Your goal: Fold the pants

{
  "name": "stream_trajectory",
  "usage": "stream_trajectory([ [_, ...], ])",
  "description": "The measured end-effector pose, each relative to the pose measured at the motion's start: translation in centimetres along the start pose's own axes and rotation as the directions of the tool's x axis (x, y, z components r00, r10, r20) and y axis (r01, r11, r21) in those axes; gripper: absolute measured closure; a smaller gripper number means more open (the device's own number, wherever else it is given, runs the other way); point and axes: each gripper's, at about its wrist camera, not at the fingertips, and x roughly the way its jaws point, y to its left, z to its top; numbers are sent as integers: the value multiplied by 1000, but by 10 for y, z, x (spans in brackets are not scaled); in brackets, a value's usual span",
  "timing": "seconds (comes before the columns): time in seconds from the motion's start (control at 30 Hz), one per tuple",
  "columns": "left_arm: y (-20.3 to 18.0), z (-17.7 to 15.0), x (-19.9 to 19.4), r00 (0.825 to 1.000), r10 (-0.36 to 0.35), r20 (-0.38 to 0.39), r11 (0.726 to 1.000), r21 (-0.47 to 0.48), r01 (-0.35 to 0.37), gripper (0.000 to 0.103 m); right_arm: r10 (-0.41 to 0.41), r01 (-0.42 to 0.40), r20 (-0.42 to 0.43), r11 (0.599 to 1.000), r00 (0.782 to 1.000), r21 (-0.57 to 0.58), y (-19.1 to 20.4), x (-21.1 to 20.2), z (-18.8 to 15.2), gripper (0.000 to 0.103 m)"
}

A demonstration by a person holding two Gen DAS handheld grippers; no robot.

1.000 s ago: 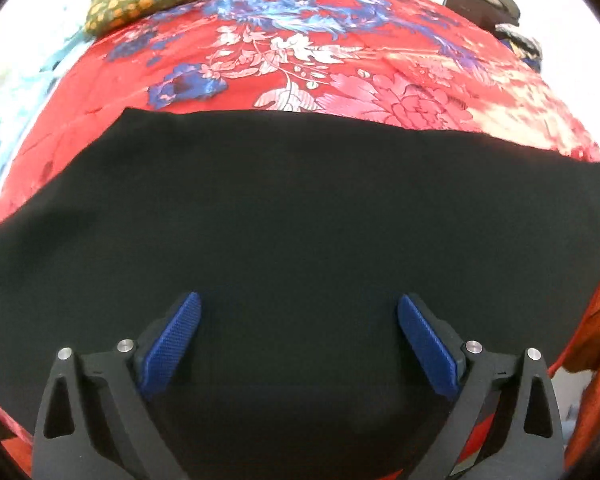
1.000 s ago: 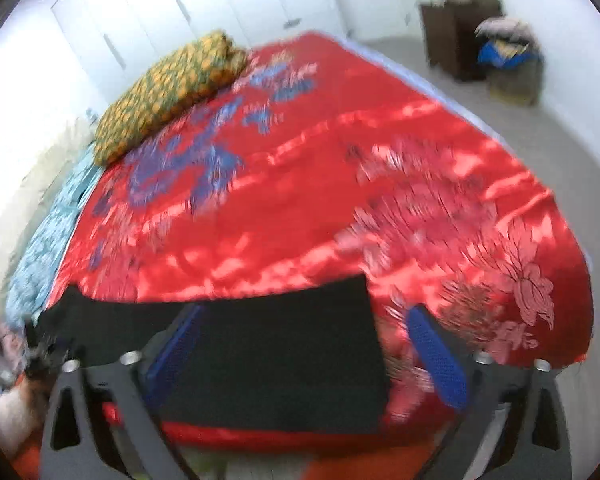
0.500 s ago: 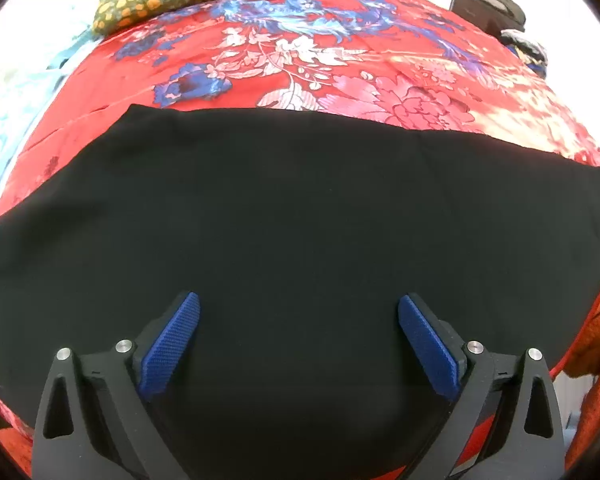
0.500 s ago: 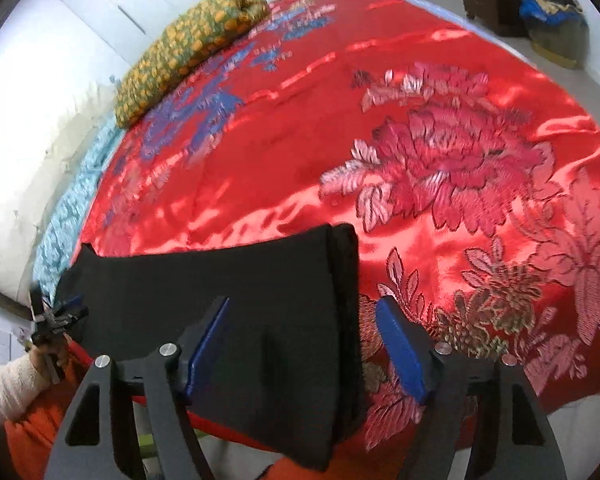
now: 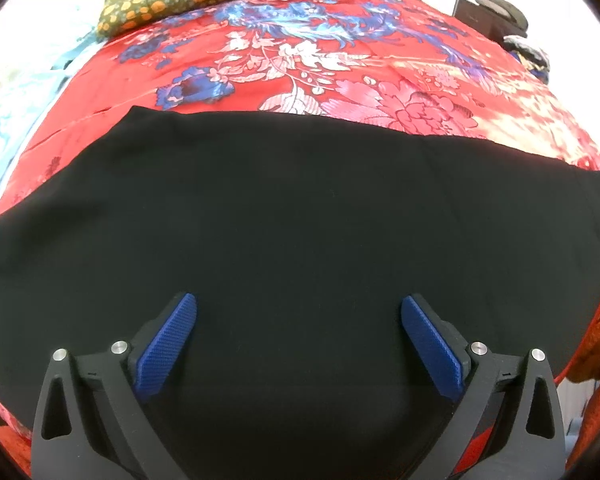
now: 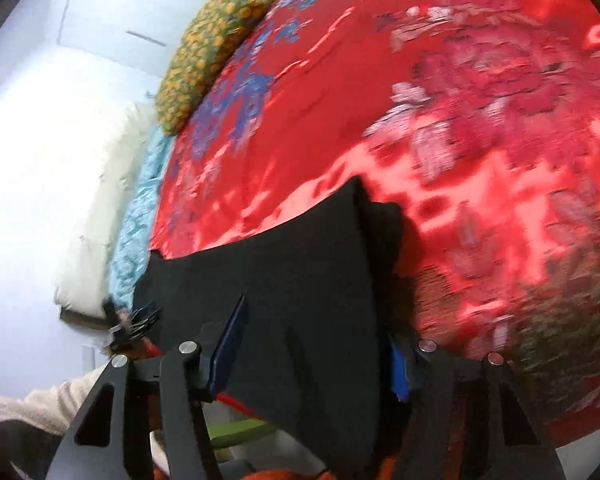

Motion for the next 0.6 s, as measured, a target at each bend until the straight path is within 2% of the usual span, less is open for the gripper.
stream_trajectory([
  [0.03,0,0,0,1000,-2,1,1000,0,2,0,4,-4,-10,1000,1000,-4,3,2,-1,46],
  [0.1,0,1,1,1000,-4,3,1000,-1,4,0,-12,12,-28,1000,1000,14,5,7,-4,77],
  [0.13,1,1,1,1000,-5,2,1000,-2,5,0,-17,18,-28,999,999,27,4,7,-4,83],
  [0.23,2,3,0,1000,-12,-6,1000,-4,12,1,-2,2,9,998,1000,58,9,0,-7,85],
  [0.37,7,5,-5,999,-37,-26,999,-35,36,2,121,-129,98,989,988,79,34,-12,-14,86],
  [0.53,38,2,-21,994,-105,19,979,-175,107,2,291,-311,176,945,940,97,83,-4,-30,87],
  [0.6,54,-2,-26,993,-111,43,968,-222,118,2,368,-393,202,914,908,104,109,13,-38,87],
])
